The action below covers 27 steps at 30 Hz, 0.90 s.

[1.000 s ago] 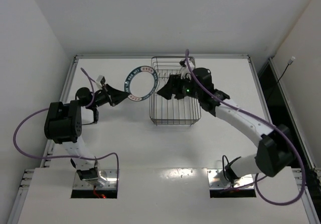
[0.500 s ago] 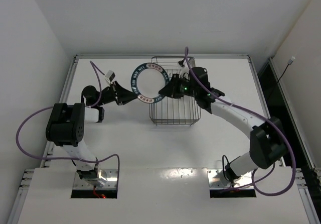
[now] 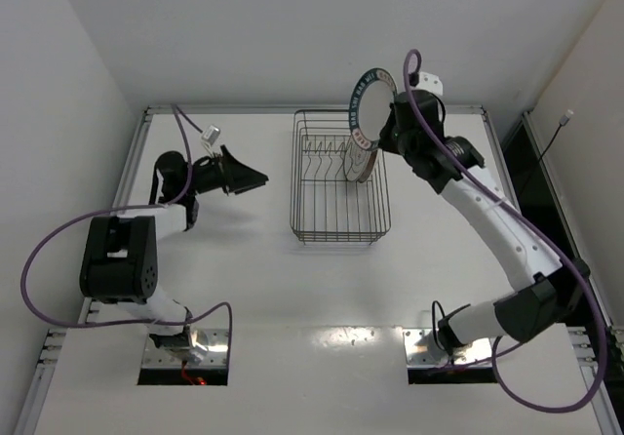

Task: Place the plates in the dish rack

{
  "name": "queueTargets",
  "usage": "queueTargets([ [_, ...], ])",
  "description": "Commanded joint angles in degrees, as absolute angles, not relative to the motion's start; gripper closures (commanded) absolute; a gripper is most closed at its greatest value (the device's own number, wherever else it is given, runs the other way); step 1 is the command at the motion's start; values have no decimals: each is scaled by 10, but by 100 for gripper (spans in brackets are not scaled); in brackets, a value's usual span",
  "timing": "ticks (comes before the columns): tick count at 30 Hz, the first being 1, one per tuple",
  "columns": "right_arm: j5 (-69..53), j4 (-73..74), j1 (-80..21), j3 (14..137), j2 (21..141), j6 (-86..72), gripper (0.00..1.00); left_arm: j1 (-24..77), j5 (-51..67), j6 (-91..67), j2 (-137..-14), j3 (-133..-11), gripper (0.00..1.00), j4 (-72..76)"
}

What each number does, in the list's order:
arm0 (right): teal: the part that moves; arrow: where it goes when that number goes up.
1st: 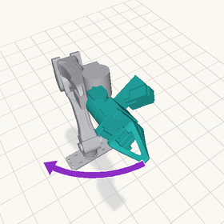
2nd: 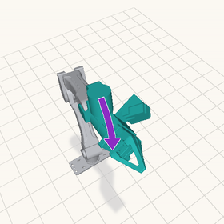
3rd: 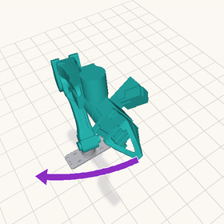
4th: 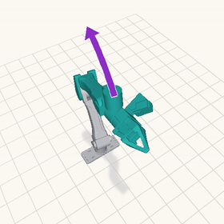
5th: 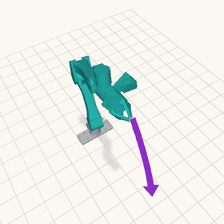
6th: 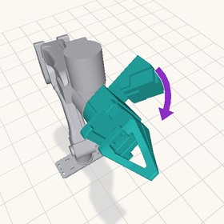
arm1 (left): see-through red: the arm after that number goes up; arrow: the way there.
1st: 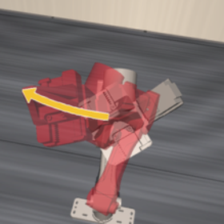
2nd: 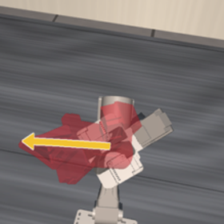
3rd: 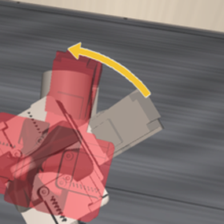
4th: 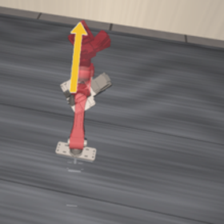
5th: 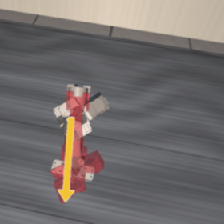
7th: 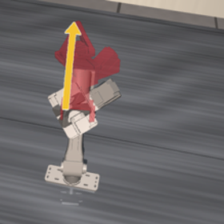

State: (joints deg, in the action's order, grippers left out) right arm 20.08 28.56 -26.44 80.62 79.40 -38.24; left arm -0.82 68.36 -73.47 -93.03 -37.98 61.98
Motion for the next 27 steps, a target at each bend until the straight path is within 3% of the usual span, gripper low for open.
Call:
queueTargets([
  [1,339,369,-286,885,863,-363,100,-1,608,-311,-855,-484,0,281],
  [2,369,380,-287,898,881,-363,100,9,550,-238,-840,-516,0,45],
  [3,380,399,-292,921,916,-363,100,18,436,-197,-808,-534,0,-7],
  [12,425,413,-310,981,1042,-356,100,18,267,-188,-762,-515,0,-47],
  [27,413,409,-322,1005,1141,-363,100,18,200,-183,-778,-531,0,-90],
])
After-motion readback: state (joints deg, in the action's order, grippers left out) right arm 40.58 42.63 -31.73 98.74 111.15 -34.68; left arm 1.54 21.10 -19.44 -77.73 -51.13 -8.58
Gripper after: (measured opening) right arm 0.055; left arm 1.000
